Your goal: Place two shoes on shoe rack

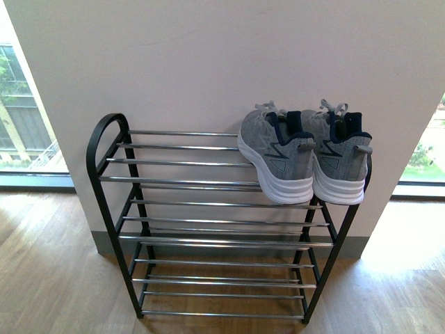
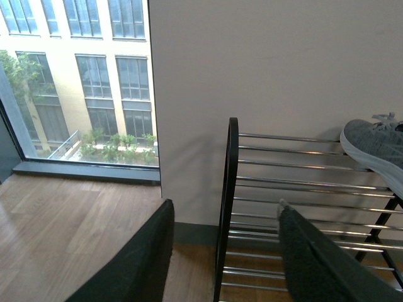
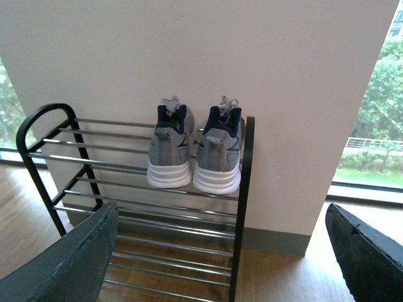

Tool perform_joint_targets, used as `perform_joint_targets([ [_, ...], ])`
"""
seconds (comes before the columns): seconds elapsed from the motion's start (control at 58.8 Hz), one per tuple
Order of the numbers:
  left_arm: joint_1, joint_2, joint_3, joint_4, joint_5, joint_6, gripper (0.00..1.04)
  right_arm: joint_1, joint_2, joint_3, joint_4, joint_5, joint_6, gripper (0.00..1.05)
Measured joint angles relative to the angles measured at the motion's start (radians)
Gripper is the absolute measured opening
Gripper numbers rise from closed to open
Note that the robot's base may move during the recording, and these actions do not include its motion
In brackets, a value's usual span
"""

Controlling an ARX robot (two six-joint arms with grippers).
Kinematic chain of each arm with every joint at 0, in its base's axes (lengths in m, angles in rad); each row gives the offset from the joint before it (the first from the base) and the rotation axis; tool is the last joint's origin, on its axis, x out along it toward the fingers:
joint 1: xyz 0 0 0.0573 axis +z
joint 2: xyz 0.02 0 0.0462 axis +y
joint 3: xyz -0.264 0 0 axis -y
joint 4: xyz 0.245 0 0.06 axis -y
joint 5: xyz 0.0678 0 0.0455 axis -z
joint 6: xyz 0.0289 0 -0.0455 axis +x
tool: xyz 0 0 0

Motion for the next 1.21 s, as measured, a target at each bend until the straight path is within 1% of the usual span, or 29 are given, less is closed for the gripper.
perform_joint_targets([
  [0.017, 0.000, 0.000, 0.000, 0.000, 0.000, 0.000, 0.58, 0.000, 0.000, 0.000, 0.000, 0.000, 0.000, 0.95],
  [0.051, 0.000, 0.000, 0.000, 0.000, 0.000, 0.000, 0.65, 0.000, 0.000, 0.000, 0.000, 0.000, 0.000, 0.95],
  [0.102, 0.000, 0.000, 0.000, 0.000, 0.000, 0.000, 0.79, 0.000, 0.000, 0.000, 0.000, 0.000, 0.000, 0.95],
  [0.136, 0.000, 0.000, 0.000, 0.000, 0.000, 0.000, 0.86, 0.000, 0.000, 0.000, 0.000, 0.000, 0.000, 0.95],
  [0.204, 0.000, 0.000, 0.000, 0.000, 0.000, 0.000, 0.96, 0.000, 0.000, 0.000, 0.000, 0.000, 0.000, 0.95],
  [0.221, 0.000, 0.000, 0.000, 0.000, 0.000, 0.002, 0.97, 0.000, 0.000, 0.000, 0.000, 0.000, 0.000, 0.95],
  [0.289, 0.000, 0.000, 0.000, 0.000, 0.000, 0.002, 0.95, 0.000, 0.000, 0.000, 0.000, 0.000, 0.000, 0.95],
  [1.207, 0.000, 0.000, 0.000, 0.000, -0.002, 0.002, 0.95, 0.000, 0.000, 0.000, 0.000, -0.003, 0.000, 0.95],
])
